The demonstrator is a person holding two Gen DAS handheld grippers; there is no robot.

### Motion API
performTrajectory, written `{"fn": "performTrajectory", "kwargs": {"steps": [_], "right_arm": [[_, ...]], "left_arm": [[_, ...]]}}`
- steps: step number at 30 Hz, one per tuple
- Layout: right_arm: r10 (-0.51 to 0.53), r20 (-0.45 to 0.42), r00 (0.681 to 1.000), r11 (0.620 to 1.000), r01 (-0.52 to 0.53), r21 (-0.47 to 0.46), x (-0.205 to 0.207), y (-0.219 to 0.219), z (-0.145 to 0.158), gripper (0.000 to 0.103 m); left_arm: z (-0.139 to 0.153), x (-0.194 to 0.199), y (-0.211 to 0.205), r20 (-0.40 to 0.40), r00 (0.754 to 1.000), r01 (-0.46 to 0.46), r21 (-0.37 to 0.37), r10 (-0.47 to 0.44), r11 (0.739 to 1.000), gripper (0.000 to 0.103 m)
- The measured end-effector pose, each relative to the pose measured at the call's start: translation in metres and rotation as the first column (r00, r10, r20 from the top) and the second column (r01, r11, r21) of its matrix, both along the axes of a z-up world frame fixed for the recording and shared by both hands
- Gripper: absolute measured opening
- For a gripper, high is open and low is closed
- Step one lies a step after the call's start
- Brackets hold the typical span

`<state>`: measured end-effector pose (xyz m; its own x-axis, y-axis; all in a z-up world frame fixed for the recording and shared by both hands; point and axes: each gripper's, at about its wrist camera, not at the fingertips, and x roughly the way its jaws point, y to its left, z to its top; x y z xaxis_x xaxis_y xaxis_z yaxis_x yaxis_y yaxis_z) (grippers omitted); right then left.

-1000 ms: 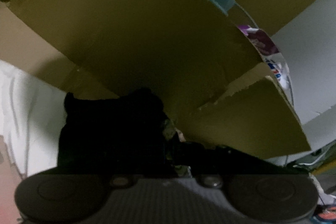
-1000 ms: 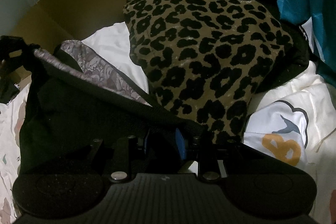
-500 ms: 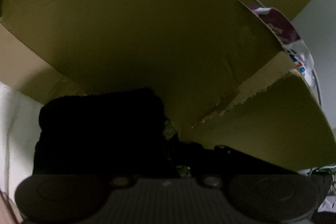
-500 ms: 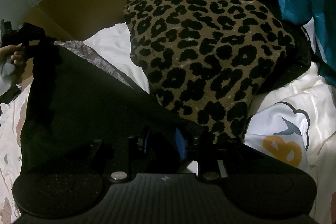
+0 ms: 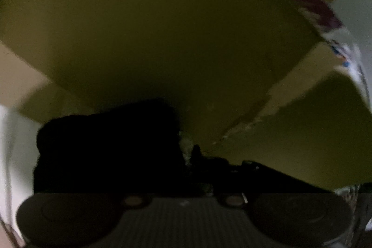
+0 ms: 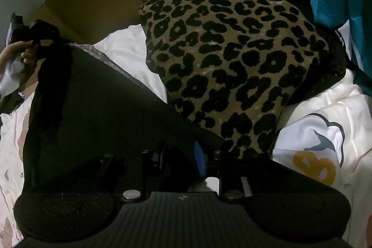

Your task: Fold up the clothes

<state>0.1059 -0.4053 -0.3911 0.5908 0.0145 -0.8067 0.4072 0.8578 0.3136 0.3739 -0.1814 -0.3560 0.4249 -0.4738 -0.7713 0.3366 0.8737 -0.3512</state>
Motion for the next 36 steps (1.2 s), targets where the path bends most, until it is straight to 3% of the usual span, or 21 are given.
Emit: {"fn": "performTrajectory", "kwargs": {"steps": [8, 14, 22, 36], "right_arm": [[-0.015, 0.010, 1.000, 1.000, 0.015, 0.011, -0.009, 0.001, 0.007, 0.033], [-0.031, 0.009, 0.999, 0.999, 0.031, 0.011, -0.016, 0.003, 0.011, 0.033], [-0.053, -0.009, 0.999, 0.999, 0.053, 0.012, -0.029, 0.005, 0.012, 0.033], [-0.084, -0.018, 0.996, 0.996, 0.084, 0.024, -0.030, -0.001, 0.008, 0.034]], "left_arm": [[0.023, -0.039, 0.011, 0.120, 0.983, 0.130, 0.066, -0.137, 0.989, 0.030], [0.018, -0.057, -0.007, 0.164, 0.958, 0.212, 0.160, -0.237, 0.964, 0.030], [-0.003, -0.043, -0.030, 0.137, 0.965, 0.197, 0.190, -0.224, 0.962, 0.030], [-0.037, -0.028, -0.075, 0.080, 0.965, 0.215, 0.311, -0.251, 0.926, 0.026]]}}
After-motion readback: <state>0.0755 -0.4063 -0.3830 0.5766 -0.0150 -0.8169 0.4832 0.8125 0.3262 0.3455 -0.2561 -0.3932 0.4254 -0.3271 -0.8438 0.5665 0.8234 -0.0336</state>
